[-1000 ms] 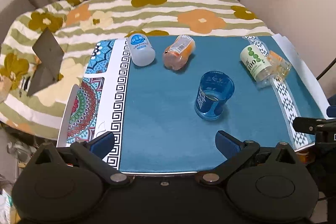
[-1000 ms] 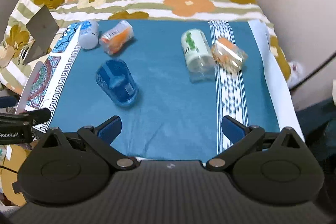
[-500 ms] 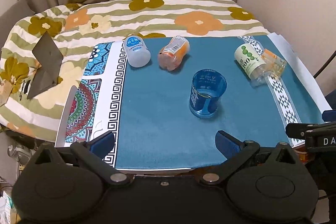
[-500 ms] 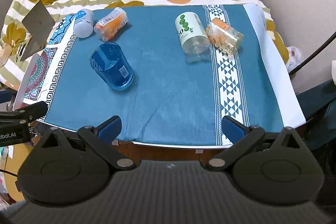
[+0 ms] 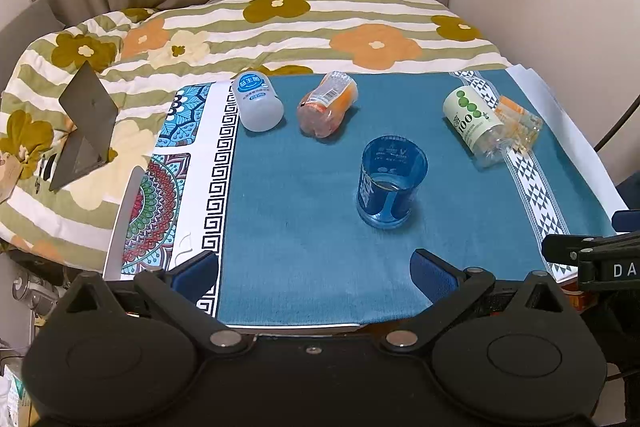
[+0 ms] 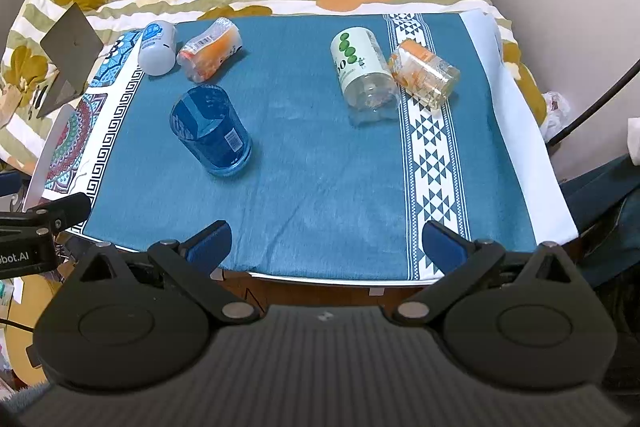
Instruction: Flip cup upright
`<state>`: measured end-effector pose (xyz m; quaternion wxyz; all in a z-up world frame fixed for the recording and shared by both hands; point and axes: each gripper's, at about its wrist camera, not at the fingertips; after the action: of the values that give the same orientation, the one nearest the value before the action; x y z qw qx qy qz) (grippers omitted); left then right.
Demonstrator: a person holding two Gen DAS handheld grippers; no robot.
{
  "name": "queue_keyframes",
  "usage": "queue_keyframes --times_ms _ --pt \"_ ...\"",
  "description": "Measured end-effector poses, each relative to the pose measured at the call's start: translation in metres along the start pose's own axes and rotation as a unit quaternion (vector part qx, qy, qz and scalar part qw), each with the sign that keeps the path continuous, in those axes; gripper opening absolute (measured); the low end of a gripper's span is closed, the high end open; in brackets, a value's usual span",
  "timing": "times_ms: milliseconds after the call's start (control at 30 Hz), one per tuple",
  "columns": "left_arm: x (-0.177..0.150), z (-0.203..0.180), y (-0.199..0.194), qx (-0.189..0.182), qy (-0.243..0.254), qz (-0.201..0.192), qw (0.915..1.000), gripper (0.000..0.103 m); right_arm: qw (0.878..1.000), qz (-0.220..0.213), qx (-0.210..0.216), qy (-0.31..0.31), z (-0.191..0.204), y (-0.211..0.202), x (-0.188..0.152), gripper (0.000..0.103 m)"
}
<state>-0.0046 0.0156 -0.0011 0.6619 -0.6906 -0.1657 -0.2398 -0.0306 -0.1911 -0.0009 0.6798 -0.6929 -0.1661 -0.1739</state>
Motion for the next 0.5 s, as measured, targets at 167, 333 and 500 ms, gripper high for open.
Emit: queue_keyframes --times_ms 167,333,500 --pt "0.0002 -0.0002 0.0000 0.000 0.000 0.000 1.0000 0.103 1.000 0.000 -0.001 0.001 -0.0005 0.0000 0.0018 0.103" --pt "-0.0002 0.0000 0.0003 0.000 0.000 0.001 1.0000 0.103 1.000 0.000 0.000 0.000 -0.0007 0.0004 0.0022 0.103" --pt "0.0037 -0.0005 -0.0012 0.002 0.000 -0.002 1.0000 0.103 1.000 0.001 -0.001 0.001 -0.0005 0.0004 0.0025 0.103"
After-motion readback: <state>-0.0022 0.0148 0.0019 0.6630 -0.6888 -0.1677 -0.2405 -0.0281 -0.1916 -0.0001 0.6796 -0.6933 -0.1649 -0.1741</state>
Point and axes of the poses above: each gripper's, at about its wrist camera, not at the fingertips, and y roughly the way its jaws point, z to its left, x to its top, and after that the axes turned 6 degrees about -y, right-handed
